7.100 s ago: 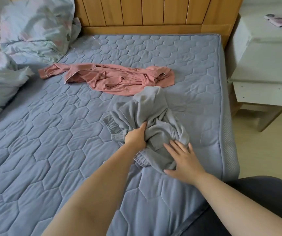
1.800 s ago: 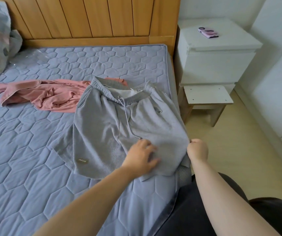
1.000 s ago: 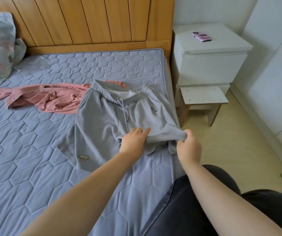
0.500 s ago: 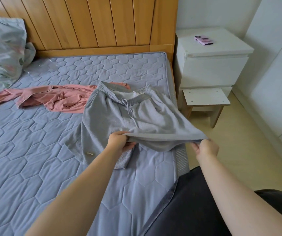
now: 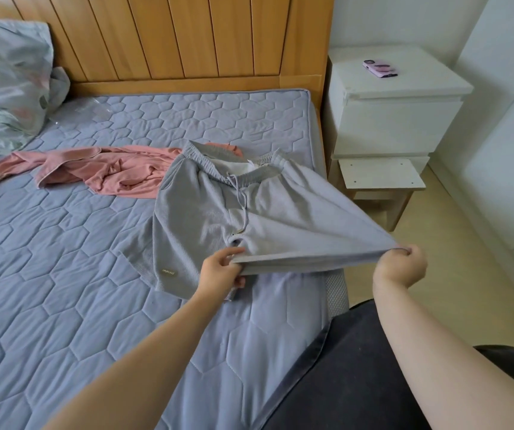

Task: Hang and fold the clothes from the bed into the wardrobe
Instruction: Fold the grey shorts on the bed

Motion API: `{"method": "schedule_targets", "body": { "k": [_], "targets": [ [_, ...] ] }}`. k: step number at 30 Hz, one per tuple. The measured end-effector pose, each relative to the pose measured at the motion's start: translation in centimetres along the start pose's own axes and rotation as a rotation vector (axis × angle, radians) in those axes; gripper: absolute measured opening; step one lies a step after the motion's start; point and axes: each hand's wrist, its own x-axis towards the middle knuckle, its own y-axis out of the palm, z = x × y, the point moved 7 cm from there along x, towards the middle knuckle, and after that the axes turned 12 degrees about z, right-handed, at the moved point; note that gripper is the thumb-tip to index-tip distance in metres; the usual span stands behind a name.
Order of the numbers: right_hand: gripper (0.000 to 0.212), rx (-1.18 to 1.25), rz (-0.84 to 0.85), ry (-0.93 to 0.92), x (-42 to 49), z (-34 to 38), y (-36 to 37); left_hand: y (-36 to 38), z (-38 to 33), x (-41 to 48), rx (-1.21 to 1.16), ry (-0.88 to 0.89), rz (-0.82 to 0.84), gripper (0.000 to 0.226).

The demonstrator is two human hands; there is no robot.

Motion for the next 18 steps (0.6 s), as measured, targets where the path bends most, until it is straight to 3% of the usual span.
{"method": "schedule_targets", "body": {
  "k": [1, 2, 5, 11, 14, 16, 18],
  "targets": [
    [0.029, 0.006, -0.014, 0.087, 0.4, -0.9, -0.2, 0.7, 0.4, -0.1, -0.043, -0.042, 0.050, 0.038],
    [0.030, -0.046, 0.019, 0.178, 0.9, -1.9, 0.0, 1.4, 0.5, -0.1, 0.058, -0.048, 0.105, 0.038],
    [0.035, -0.449, 0.261, 0.301, 1.5, -3.0, 2.0, 2.5, 0.4, -0.7, 0.603, 0.075, 0.138, 0.048],
    [0.031, -1.052, 0.545, 0.088, -1.1, -2.7, 5.1, 3.0, 1.8, -0.5, 0.829, 0.076, 0.148, 0.054],
    [0.015, -0.902, 0.563, -0.083, -1.8, -1.1, 6.0, 2.8, 1.4, -0.7, 0.861, 0.156, 0.097, 0.046],
    [0.017, -0.571, 0.512, -0.263, -2.8, 1.5, 5.7, 1.9, 0.5, -0.8, 0.754, 0.245, -0.007, 0.038],
    [0.023, -0.171, 0.426, -0.331, -3.6, 4.3, 4.5, 0.7, -0.3, -1.0, 0.617, 0.305, -0.111, 0.032]
  ]
}}
